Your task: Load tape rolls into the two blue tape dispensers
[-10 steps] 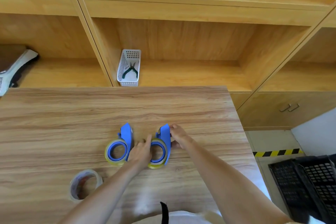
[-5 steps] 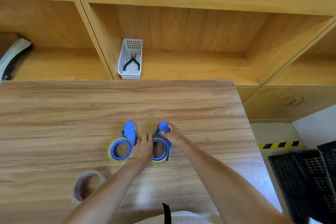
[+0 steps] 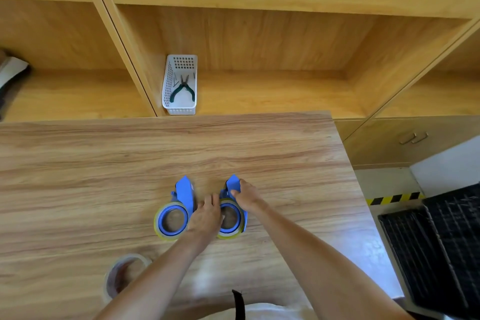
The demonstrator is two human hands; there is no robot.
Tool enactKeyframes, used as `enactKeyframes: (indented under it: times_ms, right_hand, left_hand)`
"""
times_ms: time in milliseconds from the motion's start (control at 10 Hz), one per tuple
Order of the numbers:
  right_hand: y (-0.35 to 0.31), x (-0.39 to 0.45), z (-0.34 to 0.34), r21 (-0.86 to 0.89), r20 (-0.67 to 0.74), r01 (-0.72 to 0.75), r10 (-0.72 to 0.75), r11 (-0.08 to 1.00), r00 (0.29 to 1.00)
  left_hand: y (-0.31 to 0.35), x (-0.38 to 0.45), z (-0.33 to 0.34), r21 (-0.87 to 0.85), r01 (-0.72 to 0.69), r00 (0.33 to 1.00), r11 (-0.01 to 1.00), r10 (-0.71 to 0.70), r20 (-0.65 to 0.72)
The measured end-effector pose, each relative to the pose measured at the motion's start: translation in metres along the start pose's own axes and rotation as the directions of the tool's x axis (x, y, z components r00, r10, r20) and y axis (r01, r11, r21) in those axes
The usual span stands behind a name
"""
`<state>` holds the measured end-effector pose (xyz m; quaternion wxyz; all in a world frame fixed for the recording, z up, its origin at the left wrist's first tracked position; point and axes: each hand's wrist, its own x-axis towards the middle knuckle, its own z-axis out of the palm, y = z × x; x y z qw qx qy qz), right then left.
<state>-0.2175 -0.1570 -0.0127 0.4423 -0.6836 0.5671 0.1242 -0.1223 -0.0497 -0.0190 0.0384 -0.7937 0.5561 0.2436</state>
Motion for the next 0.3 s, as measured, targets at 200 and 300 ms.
enactKeyframes:
  times_ms: [200,300]
  right_hand:
    - [-0.006,-0.012,-0.004,-0.12,-0.083,0.002,-0.012,0.993,0.996]
    - [-0.009,-0.02,-0.007,-0.133,-0.172,0.042,-0.065,0.99,0.983]
  left_hand:
    - [-0.005,-0.006,-0.006,-0.011,-0.081,0.993,0.997,0.08,-0.087]
    - [-0.009,-0.012,-0.013,-0.018,-0.172,0.979,0.985,0.169,-0.111]
